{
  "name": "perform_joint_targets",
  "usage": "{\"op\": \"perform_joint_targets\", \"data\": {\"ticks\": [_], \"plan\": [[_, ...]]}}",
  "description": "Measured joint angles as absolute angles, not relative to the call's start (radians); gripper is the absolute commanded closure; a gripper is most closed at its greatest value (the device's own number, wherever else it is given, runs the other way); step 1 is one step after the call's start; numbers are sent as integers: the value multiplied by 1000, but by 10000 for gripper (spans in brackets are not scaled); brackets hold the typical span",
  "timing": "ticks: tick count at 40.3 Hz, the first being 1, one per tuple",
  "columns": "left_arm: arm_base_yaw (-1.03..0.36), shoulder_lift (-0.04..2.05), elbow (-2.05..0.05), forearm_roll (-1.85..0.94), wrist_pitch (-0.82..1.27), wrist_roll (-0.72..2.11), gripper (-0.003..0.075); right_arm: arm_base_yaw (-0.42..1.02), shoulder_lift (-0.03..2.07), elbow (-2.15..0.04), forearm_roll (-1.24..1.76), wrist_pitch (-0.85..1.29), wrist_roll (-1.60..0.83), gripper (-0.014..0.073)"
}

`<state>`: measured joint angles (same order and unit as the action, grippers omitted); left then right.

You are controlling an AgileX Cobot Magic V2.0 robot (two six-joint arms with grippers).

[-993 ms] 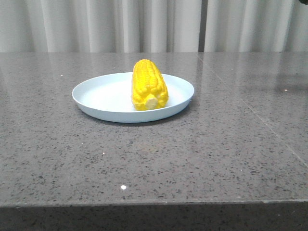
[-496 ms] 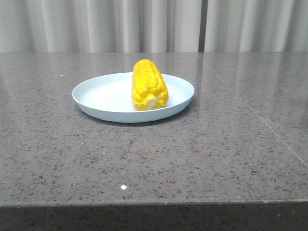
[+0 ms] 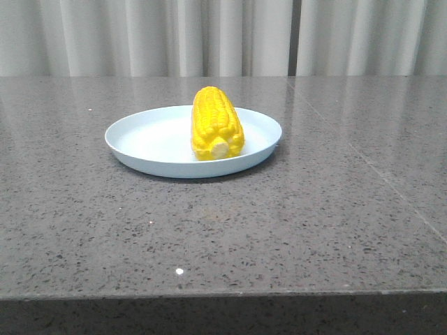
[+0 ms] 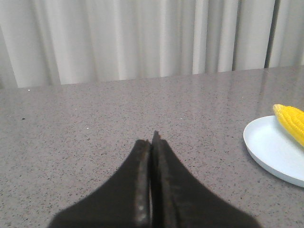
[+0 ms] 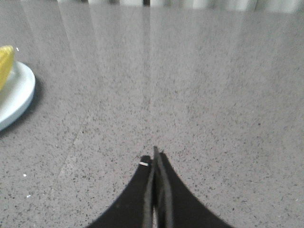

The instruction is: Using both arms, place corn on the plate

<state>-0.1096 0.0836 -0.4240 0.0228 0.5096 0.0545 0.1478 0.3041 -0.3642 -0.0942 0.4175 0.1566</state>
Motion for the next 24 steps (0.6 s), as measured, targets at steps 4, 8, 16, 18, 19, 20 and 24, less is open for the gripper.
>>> {"op": "perform_joint_targets", "data": {"ticks": [4,8,16,18,19,20,24], "plan": [[-110,84,-424,23,510,54,741,148,252,-359,-94,416,157,662],[-110,84,-424,23,510,54,741,148,241,-359,-94,415,157,662],[-110,84,-424,23,510,54,741,148,241,-358,-94,415,157,662],[-110,84,-424,23,510,54,741,148,241,-358,-94,415,157,662],[-110,84,-424,23,510,54,741,148,241,-358,-94,415,157,662],[-110,84,-424,23,510,54,741,148,241,-358,-94,415,157,662],[-110,84,-424,23,510,54,741,148,241,-358,-94,415,157,662]]}}
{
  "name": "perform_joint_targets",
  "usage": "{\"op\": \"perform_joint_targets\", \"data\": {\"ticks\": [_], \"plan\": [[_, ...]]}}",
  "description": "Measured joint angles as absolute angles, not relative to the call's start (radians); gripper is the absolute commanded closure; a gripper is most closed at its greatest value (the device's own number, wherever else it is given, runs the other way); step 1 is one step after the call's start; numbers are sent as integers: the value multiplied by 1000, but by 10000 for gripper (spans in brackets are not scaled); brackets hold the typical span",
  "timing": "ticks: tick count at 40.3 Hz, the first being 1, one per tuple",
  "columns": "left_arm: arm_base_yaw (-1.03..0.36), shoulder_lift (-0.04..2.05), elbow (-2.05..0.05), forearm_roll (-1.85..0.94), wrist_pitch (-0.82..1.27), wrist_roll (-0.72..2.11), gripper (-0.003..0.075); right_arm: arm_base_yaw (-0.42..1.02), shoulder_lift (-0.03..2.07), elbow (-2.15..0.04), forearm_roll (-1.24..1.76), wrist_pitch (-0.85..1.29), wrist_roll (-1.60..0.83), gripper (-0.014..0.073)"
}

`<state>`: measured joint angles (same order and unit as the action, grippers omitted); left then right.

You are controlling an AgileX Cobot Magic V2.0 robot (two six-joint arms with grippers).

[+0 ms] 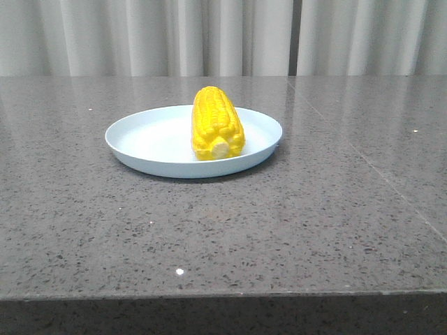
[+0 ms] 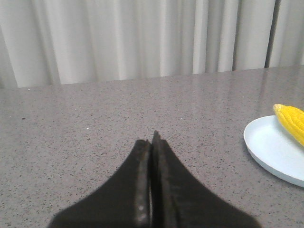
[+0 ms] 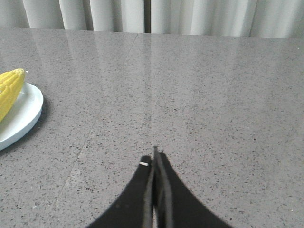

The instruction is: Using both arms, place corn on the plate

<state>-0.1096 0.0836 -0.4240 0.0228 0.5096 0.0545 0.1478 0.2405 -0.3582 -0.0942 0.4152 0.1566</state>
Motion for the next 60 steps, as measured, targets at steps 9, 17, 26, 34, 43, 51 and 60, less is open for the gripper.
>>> {"op": "perform_joint_targets", "data": {"ticks": [9,17,26,34,43,51,60], "plan": [[-110,84,-424,23,510,54,741,148,241,-358,-94,415,157,662],[-110,84,-424,23,510,54,741,148,241,-358,-94,415,157,662],[-110,84,-424,23,510,54,741,148,241,-358,-94,415,157,662],[-88,14,-345,23,424,54,741,148,241,-358,-94,415,157,662],[-24,-5,-182,23,321,54,741,148,241,-356,-94,414,157,662],[-6,-5,-61,23,289,54,741,148,241,-356,-94,414,157,662],[-6,-5,5,0,181,54,741,148,241,-356,-94,414,157,662]]}}
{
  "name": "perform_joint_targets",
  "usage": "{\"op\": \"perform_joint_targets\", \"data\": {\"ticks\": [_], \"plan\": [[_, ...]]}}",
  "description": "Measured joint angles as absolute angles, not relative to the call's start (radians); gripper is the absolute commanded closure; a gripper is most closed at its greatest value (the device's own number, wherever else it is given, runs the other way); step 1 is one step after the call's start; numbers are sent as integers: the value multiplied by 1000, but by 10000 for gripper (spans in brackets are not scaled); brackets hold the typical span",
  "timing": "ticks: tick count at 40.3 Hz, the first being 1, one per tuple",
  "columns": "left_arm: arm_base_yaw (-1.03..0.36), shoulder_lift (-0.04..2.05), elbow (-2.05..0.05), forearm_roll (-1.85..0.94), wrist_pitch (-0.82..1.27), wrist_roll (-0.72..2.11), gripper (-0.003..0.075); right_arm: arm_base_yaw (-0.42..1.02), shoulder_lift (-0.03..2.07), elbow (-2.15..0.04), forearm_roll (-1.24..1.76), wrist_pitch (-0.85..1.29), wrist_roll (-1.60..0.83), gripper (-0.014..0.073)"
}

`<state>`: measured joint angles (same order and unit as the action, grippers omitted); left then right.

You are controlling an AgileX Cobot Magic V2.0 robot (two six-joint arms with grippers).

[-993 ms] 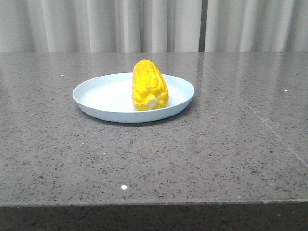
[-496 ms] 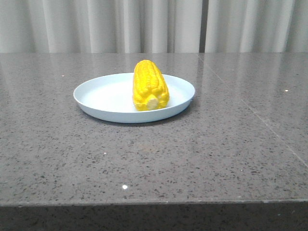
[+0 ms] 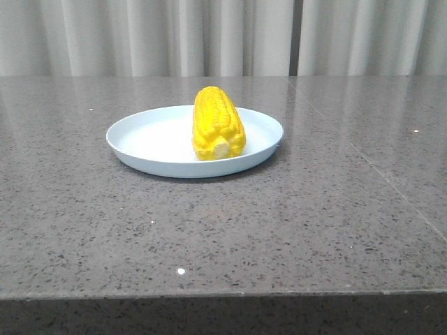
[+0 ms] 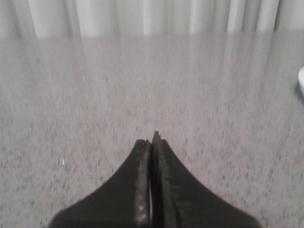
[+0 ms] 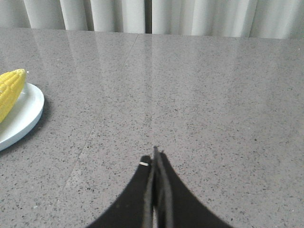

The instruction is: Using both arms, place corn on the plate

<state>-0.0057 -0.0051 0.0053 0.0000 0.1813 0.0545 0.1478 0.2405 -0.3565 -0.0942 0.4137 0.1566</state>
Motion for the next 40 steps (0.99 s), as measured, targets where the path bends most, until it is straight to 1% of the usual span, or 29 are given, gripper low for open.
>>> {"op": "perform_joint_targets", "data": {"ticks": [40], "plan": [[-6,-5,5,0,180,54,741,147,238,-349,-107,407,156,662]]}}
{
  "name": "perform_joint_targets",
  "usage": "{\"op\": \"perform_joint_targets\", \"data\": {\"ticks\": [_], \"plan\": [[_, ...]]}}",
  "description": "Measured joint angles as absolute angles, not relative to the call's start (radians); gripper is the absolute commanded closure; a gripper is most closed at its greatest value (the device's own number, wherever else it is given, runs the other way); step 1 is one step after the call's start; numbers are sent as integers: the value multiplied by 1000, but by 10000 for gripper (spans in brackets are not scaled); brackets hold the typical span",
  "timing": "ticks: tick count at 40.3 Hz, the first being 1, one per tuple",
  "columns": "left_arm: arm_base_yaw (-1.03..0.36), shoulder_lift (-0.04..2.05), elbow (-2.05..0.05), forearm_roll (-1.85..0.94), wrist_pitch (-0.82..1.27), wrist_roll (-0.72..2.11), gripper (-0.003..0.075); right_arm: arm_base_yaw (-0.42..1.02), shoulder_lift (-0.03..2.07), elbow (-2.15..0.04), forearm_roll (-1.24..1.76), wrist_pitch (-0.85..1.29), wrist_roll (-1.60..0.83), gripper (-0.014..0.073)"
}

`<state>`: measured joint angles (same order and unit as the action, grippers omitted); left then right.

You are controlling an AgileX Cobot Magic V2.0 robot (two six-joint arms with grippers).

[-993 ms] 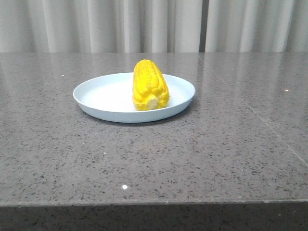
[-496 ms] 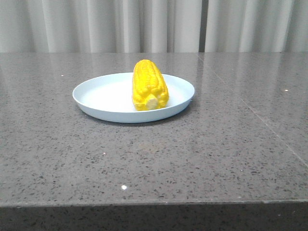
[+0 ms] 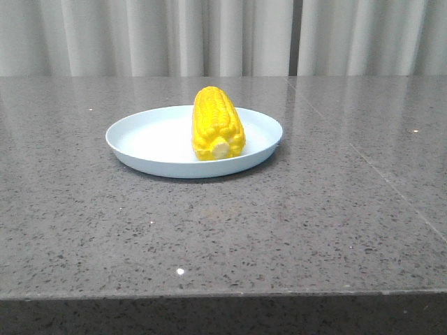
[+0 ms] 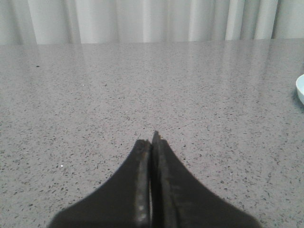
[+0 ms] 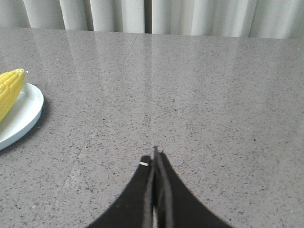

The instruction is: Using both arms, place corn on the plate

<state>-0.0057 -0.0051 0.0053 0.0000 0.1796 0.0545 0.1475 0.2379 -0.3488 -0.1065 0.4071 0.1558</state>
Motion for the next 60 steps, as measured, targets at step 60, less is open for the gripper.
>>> {"op": "perform_joint_targets", "data": {"ticks": [60], "plan": [[-6,-5,5,0,180,54,741,28,-10,27,93,267,-26,662]]}}
